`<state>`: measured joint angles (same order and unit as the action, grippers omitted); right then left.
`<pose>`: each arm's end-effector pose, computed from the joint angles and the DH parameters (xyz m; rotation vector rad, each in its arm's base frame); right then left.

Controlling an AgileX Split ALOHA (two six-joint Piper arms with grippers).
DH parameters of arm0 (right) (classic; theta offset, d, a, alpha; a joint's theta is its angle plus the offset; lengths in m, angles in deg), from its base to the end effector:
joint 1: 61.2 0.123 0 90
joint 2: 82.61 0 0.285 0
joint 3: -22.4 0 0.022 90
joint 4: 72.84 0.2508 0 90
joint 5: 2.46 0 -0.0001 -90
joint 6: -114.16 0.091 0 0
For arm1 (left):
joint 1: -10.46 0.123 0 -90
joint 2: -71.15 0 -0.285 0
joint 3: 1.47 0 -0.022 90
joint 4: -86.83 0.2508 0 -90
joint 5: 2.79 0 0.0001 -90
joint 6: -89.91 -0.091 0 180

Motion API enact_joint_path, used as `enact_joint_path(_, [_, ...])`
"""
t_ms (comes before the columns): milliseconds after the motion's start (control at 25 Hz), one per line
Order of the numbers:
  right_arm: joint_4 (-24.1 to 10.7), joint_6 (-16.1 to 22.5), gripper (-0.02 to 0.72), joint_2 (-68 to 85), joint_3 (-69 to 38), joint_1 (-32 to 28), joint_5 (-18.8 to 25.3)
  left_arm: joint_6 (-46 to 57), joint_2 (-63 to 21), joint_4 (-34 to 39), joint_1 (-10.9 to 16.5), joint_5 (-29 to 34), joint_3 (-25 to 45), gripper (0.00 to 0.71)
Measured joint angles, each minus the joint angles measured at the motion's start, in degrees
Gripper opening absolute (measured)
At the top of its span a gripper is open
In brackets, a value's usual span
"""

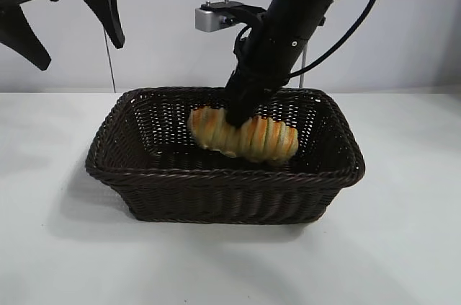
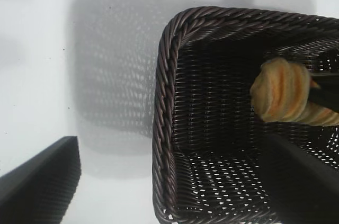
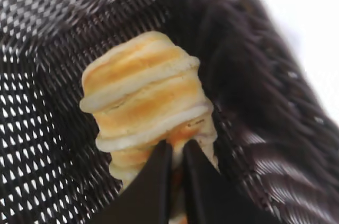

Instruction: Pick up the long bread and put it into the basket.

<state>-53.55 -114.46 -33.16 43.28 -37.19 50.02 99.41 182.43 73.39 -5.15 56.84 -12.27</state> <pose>0.4087 0.2082 0.1930 -1.4467 2.3508 0.3139 0.3662 -0.1213 0.2811 0.0327 2.8227 -0.4161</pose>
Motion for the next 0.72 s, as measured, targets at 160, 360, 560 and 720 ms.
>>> enact_joint_path(160, [-0.02, 2.86, 0.565, 0.06, 0.00, 0.00, 0.00, 0.00, 0.00, 0.00, 0.00, 0.00, 0.00, 0.661])
enact_joint_path(360, [-1.67, 13.19, 0.652, 1.65, 1.26, 0.00, 1.01, 0.00, 0.00, 0.00, 0.00, -0.05, 0.00, 0.661])
enact_joint_path(560, [-7.68, 30.44, 0.687, 4.38, 6.64, 0.00, 6.78, 0.00, 0.00, 0.00, 0.00, -0.05, 0.00, 0.661])
enact_joint_path(720, [-14.18, 46.39, 0.693, 5.80, 11.18, -0.27, 11.12, 0.00, 0.00, 0.00, 0.00, -0.17, 0.00, 0.661])
